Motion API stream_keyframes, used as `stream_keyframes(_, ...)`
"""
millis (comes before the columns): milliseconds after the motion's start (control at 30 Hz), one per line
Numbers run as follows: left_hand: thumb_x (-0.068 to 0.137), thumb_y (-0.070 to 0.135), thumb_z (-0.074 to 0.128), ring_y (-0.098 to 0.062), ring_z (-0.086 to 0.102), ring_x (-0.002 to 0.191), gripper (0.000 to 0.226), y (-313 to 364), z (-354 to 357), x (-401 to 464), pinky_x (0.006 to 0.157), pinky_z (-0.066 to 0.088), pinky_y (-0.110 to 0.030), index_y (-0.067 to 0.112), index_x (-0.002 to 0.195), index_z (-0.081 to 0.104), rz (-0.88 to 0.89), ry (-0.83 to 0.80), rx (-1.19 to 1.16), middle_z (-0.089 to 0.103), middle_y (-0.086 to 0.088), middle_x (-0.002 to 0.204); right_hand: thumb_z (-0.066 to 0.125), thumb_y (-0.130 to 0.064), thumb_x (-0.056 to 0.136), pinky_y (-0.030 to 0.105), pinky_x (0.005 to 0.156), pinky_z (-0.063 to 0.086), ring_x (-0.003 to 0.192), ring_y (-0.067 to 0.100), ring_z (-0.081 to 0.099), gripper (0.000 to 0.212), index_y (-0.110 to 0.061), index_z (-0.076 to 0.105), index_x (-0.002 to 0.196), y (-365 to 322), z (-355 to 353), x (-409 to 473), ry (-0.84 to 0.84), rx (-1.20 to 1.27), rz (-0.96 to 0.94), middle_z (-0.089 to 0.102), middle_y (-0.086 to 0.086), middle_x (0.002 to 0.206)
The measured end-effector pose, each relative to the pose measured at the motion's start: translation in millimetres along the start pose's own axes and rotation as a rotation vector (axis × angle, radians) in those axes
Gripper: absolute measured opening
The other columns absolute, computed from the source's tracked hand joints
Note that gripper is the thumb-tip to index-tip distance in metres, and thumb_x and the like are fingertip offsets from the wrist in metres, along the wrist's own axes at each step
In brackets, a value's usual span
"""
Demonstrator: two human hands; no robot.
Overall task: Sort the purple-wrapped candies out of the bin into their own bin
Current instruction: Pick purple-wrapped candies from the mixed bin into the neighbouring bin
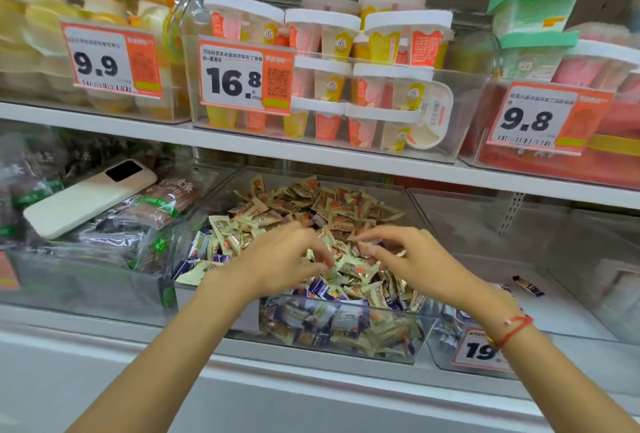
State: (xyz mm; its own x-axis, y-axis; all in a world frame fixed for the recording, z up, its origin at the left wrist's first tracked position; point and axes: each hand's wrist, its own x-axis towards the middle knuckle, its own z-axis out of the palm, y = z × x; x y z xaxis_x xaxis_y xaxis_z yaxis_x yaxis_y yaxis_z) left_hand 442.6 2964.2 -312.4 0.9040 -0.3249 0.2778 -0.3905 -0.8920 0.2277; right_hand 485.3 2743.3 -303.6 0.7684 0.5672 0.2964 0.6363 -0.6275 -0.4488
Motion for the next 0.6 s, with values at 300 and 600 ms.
stream_keyframes(300,0.081,0.045,0.070,-0.010,0.049,0.088,0.022,-14,14,10,0.069,0.037,-0.030,0.036,0.100,0.069,-0.039,-0.245,0.042,0.057,0.012,0.100,0.077,-0.026,0.080,0.013,0.073,0.040,0.079,-0.011,0.050,0.033,-0.025,0.069,0.113,0,19,24,-0.593,-0.256,-0.104,0.066,-0.012,0.112)
stream_keyframes(600,0.083,0.045,0.068,-0.009,0.060,0.096,0.024,-8,20,8,0.071,0.045,-0.028,0.036,0.106,0.066,-0.105,-0.195,0.112,0.063,0.015,0.105,0.060,-0.041,0.091,0.038,0.076,0.050,0.104,0.023,0.061,0.032,-0.025,0.064,0.118,-5,21,24,-0.195,-0.542,-0.123,0.068,0.000,0.111)
